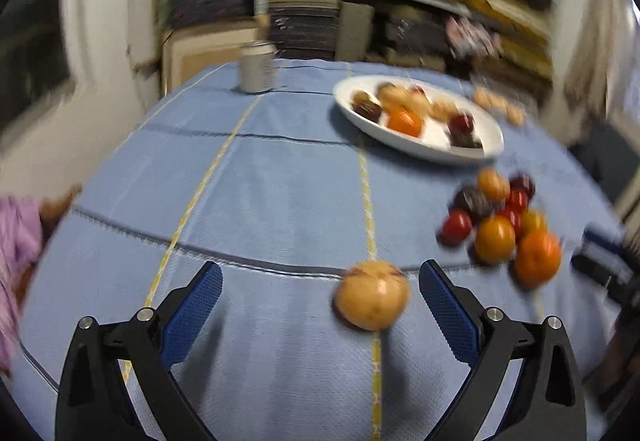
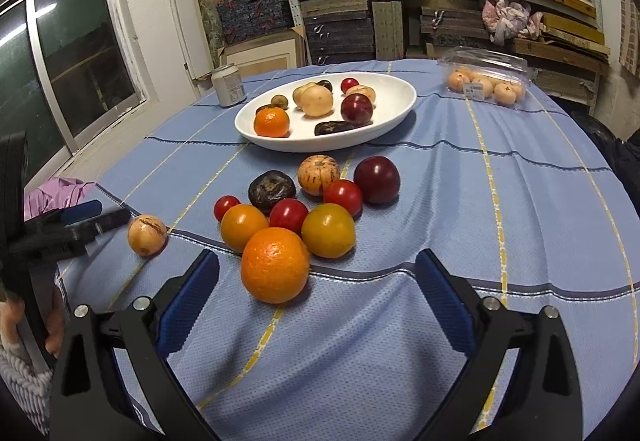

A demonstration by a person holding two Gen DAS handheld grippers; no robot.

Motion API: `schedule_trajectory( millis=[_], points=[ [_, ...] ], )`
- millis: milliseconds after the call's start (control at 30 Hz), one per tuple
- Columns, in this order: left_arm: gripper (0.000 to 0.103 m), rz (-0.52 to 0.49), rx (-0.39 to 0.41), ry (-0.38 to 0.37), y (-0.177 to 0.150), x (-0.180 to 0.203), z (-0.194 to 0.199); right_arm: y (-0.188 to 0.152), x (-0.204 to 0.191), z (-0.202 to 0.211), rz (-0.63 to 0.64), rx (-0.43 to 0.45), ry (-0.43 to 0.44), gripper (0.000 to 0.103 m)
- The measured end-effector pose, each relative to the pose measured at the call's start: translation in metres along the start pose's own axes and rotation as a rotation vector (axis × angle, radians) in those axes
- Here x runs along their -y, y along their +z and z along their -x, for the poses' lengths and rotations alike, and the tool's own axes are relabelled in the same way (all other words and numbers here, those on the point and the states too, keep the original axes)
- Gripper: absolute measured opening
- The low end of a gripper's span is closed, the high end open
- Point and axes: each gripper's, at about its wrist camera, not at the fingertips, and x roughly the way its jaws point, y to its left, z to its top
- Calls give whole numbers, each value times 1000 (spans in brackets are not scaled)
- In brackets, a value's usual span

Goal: Organize fruits
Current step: 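Grasp the spotted pale pear with the left tool while the right tool grasps an orange tangerine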

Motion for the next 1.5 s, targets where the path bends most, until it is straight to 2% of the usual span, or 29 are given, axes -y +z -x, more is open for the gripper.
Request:
schedule_trajectory(
  millis=[67, 233, 467, 533, 600, 700, 833, 1000, 1133, 1300, 1367, 1433, 1500],
  points=[
    [99, -46, -14, 5, -3, 10, -4, 0, 1, 0, -3, -1, -2, 96],
    [99, -43, -102, -14, -5, 11, -25, 0, 1, 0, 8, -1, -1, 97],
    [99, -31, -91, -65, -5, 10, -29, 0, 1, 0, 7, -1, -2, 97],
    [94, -49, -84, -68, -5, 15, -28, -1, 1, 0, 4, -4, -1, 97],
    [73, -68, -89, -76, -4, 19, -30, -1, 1, -1, 2, -9, 1, 97],
    [51, -96, -129, -103, -5, 26, -38, -1, 0, -1, 4, -11, 3, 97],
    [47, -95, -132, -120, -4, 26, -41, -1, -2, -2, 11, -12, 9, 96],
    [46, -90, -129, -131, -4, 26, -40, 0, -6, -3, 21, -7, 25, 96],
    [46, -100, -125, -132, -5, 28, -39, 2, -13, -10, 43, -24, 26, 85],
    [46, -103, -131, -132, -5, 28, -40, 3, -16, -23, 43, -74, 25, 77],
    [46, -105, -130, -130, -5, 29, -40, 4, -16, -29, 32, -97, 33, 70],
    [46, -107, -131, -129, -5, 29, -40, 4, -15, -36, 23, -129, 52, 54],
    [46, -107, -131, -129, -5, 29, -40, 4, -16, -41, 8, -149, 75, 47]
  ],
)
